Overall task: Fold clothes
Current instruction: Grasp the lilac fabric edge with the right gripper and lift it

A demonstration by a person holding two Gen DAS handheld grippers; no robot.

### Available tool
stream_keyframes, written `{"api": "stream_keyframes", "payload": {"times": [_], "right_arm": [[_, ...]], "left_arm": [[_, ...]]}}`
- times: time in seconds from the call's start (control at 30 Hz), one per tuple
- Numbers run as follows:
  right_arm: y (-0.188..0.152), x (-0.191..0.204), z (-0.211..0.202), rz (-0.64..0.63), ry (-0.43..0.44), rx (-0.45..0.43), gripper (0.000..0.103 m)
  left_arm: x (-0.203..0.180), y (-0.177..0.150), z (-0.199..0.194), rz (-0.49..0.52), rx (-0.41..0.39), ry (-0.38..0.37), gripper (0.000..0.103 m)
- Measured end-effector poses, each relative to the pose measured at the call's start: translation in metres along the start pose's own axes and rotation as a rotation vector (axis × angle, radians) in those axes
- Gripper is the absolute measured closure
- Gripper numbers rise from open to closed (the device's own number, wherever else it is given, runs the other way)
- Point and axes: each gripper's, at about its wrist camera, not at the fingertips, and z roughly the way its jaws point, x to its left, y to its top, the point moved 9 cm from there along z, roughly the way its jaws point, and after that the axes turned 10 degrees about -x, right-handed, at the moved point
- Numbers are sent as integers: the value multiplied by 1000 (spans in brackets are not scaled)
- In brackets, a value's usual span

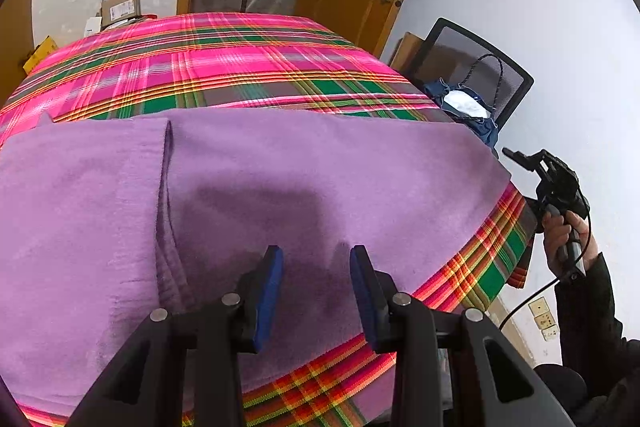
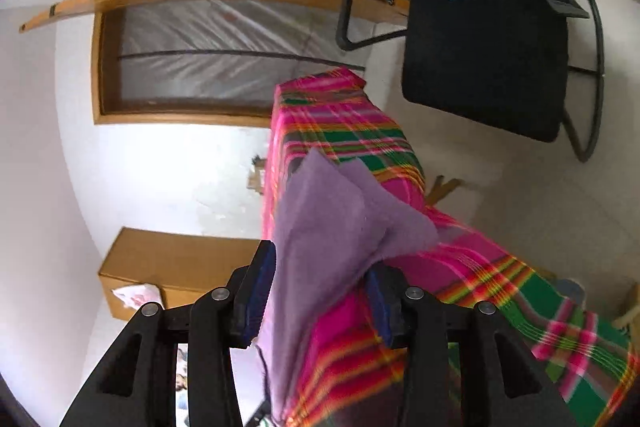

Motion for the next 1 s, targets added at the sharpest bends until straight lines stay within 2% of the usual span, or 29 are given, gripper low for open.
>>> {"api": "stream_keyframes", "payload": {"times": [0.2,0.47,0.57,0.7,0.8,1.0], "right_arm": [[5,3,0,-1,16,-34,57],[12,27,10,-209,-65,-64,57],[8,34,16,-319,-117,-53,64],[-2,44,21,-495,-182,-35,85],[-4,48,21,-571,-218,-39,91],[-6,76,11,-648,-197,-72,94]], "left_arm": [[-1,2,3,0,1,0,68],[-2,2,3,-1,-1,-9,68],[-2,3,2,-4,-4,-13,68],[-4,4,1,-4,-11,-18,68],[-6,7,-4,-3,-23,-24,68],[-12,18,-18,1,-75,-44,68]]}}
